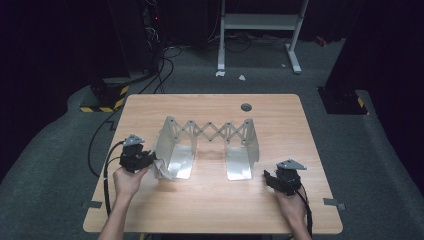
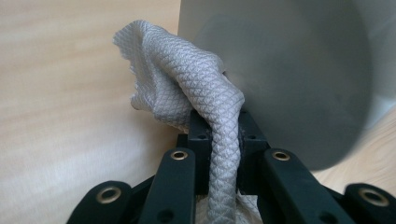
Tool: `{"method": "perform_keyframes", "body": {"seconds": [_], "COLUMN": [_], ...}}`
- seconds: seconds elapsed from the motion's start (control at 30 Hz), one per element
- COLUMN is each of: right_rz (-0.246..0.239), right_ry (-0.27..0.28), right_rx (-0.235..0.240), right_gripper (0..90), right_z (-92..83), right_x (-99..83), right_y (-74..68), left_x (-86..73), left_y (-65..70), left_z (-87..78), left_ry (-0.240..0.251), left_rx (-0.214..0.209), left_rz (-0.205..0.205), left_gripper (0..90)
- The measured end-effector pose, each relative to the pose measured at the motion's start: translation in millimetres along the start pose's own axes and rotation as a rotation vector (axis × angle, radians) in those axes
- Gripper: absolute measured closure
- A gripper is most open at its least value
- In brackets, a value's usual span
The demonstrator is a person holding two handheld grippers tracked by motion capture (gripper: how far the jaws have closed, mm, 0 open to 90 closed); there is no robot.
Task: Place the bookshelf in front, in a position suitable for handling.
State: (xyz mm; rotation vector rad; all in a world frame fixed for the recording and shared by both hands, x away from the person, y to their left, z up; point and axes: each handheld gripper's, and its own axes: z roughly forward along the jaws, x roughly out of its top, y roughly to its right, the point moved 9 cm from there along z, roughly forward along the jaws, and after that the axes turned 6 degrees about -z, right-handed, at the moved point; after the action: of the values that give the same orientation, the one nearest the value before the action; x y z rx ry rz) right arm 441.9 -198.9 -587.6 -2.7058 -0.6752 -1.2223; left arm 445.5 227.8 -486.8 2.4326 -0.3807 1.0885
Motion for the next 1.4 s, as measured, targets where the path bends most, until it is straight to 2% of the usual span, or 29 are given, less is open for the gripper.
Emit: {"method": "perform_keyframes", "body": {"seconds": [0.07,0.13,0.23,0.37,0.5,0.63,0.77,0.83,0.9,0.97,1.13,1.2,1.4], "right_rz": [-0.002,-0.002,-0.002,-0.003,-0.002,-0.003,-0.004,-0.004,-0.004,-0.004,-0.005,-0.006,-0.021], "right_ry": [-0.002,-0.002,-0.001,-0.002,-0.001,-0.002,-0.002,-0.003,-0.002,-0.003,-0.003,-0.003,-0.001], "right_rx": [-0.001,-0.001,-0.001,0.0,0.0,0.0,-0.002,-0.002,-0.002,-0.002,-0.001,-0.002,0.013], "right_gripper": [41.4,41.2,41.0,40.7,40.7,40.5,40.5,40.5,40.5,40.5,40.2,40.1,40.2], "right_z": [0.0,0.0,-0.1,0.0,0.0,0.0,-0.1,-0.1,-0.1,-0.1,-0.2,-0.2,0.0], "right_x": [0.0,-0.1,-0.1,-0.1,-0.1,-0.1,-0.2,-0.2,-0.2,-0.2,-0.3,-0.3,0.2], "right_y": [-0.1,-0.1,-0.1,-0.2,-0.2,-0.2,-0.3,-0.3,-0.2,-0.3,-0.6,-0.6,-3.5], "left_x": [12.4,20.3,20.8,3.9,-21.8,-47.8,-60.2,-56.3,-46.0,-34.2,-9.1,4.8,19.2], "left_y": [3.7,7.8,10.6,4.7,-5.5,-15.4,-18.9,-17.3,-13.0,-7.8,7.1,15.2,23.8], "left_z": [-10.0,-17.5,-20.5,-6.8,18.0,41.4,50.8,47.4,37.9,25.7,-5.0,-22.1,-37.8], "left_ry": [0.032,0.051,0.048,-0.007,-0.079,-0.151,-0.186,-0.16,-0.101,-0.058,-0.011,0.024,0.051], "left_rx": [-0.017,-0.015,-0.011,0.011,0.029,0.026,0.033,0.026,0.005,-0.007,-0.004,-0.004,0.006], "left_rz": [0.003,0.018,0.027,0.01,-0.019,-0.064,-0.078,-0.082,-0.103,-0.094,-0.042,-0.024,-0.001], "left_gripper": [79.5,79.4,79.2,78.7,78.6,78.7,78.9,79.1,79.4,79.6,79.7,79.6,79.6]}}
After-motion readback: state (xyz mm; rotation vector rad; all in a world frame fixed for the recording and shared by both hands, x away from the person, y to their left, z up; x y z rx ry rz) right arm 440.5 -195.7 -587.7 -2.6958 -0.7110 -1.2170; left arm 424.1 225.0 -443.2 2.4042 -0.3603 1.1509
